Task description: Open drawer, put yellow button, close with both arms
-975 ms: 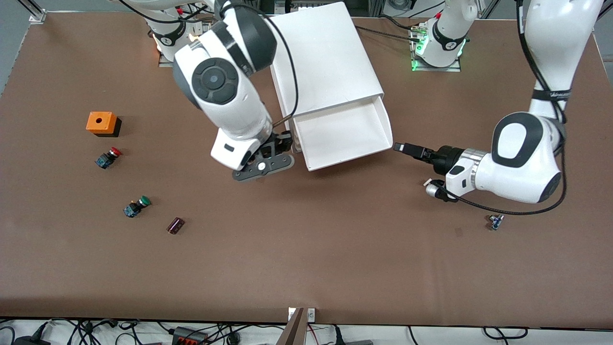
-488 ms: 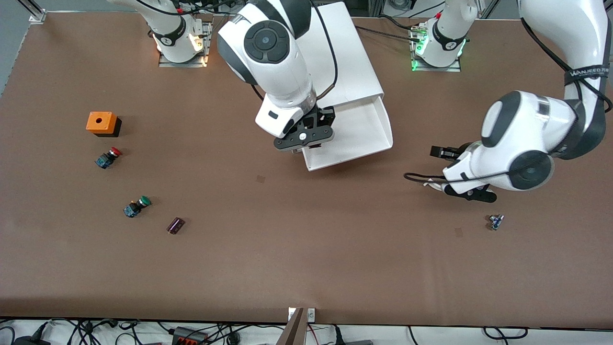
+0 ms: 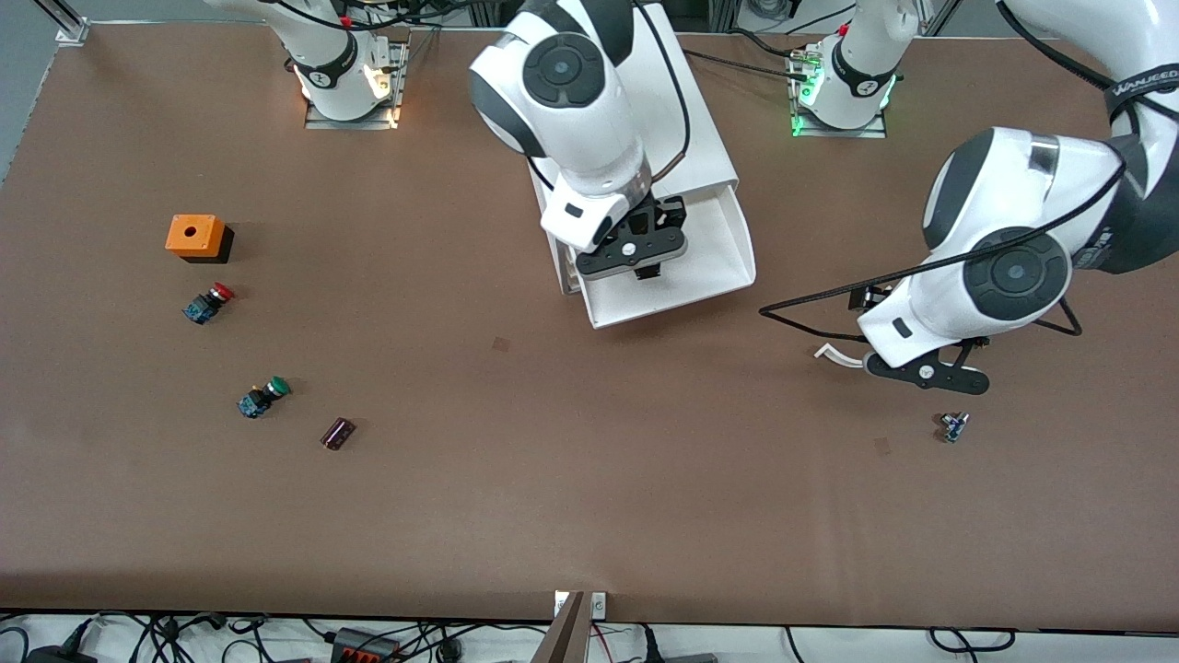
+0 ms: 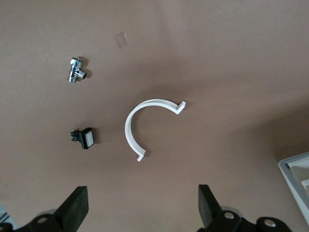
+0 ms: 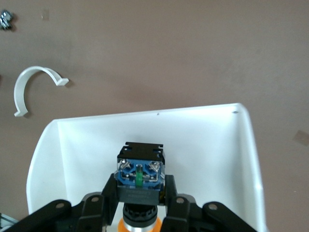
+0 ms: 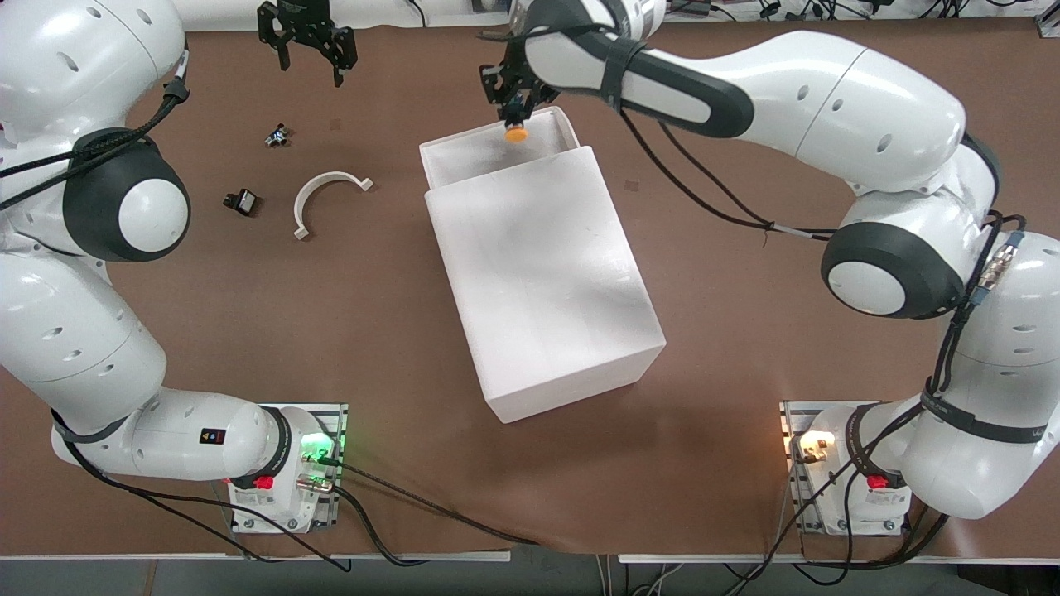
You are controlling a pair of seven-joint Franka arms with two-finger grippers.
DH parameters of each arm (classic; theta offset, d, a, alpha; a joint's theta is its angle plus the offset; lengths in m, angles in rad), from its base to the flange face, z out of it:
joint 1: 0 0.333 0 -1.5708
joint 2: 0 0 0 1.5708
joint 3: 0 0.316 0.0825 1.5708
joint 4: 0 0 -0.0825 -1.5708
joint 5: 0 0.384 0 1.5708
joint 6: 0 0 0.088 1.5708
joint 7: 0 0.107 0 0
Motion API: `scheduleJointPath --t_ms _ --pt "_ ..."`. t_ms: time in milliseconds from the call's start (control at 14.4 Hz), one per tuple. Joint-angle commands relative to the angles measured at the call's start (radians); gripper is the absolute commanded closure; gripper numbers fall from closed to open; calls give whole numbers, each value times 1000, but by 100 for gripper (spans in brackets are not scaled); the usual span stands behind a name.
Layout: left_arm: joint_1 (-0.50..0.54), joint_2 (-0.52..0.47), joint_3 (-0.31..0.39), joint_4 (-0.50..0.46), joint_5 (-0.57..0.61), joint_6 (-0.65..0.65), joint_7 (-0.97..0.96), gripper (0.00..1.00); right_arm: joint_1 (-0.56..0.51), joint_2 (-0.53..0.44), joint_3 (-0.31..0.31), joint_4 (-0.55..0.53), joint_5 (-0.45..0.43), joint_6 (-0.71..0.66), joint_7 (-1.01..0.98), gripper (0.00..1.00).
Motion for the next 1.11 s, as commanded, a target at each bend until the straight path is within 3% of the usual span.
scheduleJointPath --t_ms 0,209,557,1045 --pt "28 -33 2 11 -109 -28 -28 0 15 19 -2 16 -4 -5 21 100" --pt "19 -53 -1 -17 -126 -17 -165 1 16 33 -2 8 -36 -10 21 100" --pt "46 -79 1 -72 -253 23 -169 1 21 38 -1 -4 -38 -74 21 100" --pt "48 -134 1 -162 -255 95 -172 0 45 67 3 0 -30 -65 59 100"
